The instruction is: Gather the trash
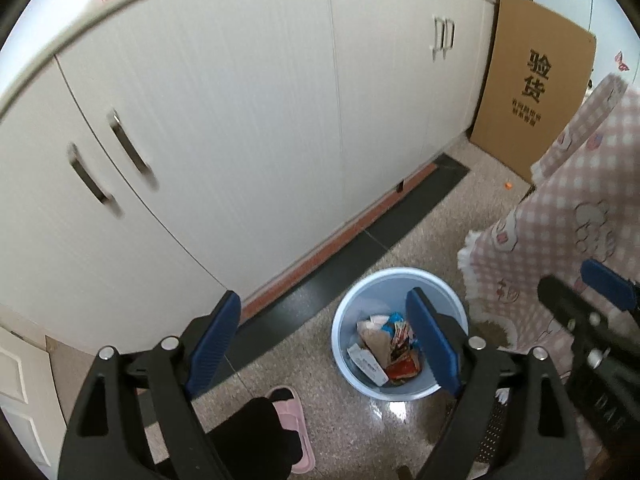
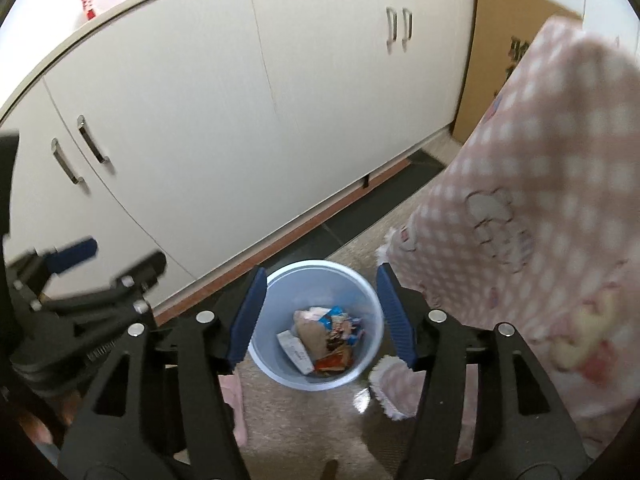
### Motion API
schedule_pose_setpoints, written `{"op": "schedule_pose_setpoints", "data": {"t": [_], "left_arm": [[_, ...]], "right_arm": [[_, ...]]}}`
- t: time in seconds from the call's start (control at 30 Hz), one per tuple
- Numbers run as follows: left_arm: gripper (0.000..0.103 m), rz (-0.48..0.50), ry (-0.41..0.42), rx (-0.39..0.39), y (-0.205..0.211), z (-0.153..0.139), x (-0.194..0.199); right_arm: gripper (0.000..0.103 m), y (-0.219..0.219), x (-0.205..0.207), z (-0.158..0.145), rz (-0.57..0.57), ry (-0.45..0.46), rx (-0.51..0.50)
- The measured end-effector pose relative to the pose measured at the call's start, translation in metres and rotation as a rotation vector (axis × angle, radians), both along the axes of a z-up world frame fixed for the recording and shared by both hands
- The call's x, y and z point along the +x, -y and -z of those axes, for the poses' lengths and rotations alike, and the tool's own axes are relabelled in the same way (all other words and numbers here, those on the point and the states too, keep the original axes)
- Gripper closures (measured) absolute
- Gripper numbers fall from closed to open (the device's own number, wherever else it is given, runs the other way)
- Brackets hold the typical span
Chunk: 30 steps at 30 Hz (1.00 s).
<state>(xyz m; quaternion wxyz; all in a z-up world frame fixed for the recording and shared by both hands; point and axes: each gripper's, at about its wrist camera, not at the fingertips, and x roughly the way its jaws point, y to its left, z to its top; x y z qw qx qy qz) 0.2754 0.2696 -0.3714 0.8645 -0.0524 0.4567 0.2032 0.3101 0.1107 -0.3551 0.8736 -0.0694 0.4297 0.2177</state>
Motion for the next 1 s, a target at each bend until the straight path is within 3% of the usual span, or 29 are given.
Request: {"op": "schedule_pose_setpoints", "data": {"t": [0.33,0.6,1.0], "left_arm": [[0.017,0.035,0.169,0.085,0.031,-0.111,-0.04],[0.011,0.14,0.339,0.102,0.08,-0.21,-0.09],[0.008,0.309,0.543,0.121,0.159,-0.298,-0.174]], "right_arm": [[0.029,0.028,-0.063,-0.097,0.007,0.16,0.001],[0.022,0.092,-0.124,-0.189,0.096,0.314,0.051],[0.013,0.178,-0.22,-0.288,0.272,0.471,0.127]]}}
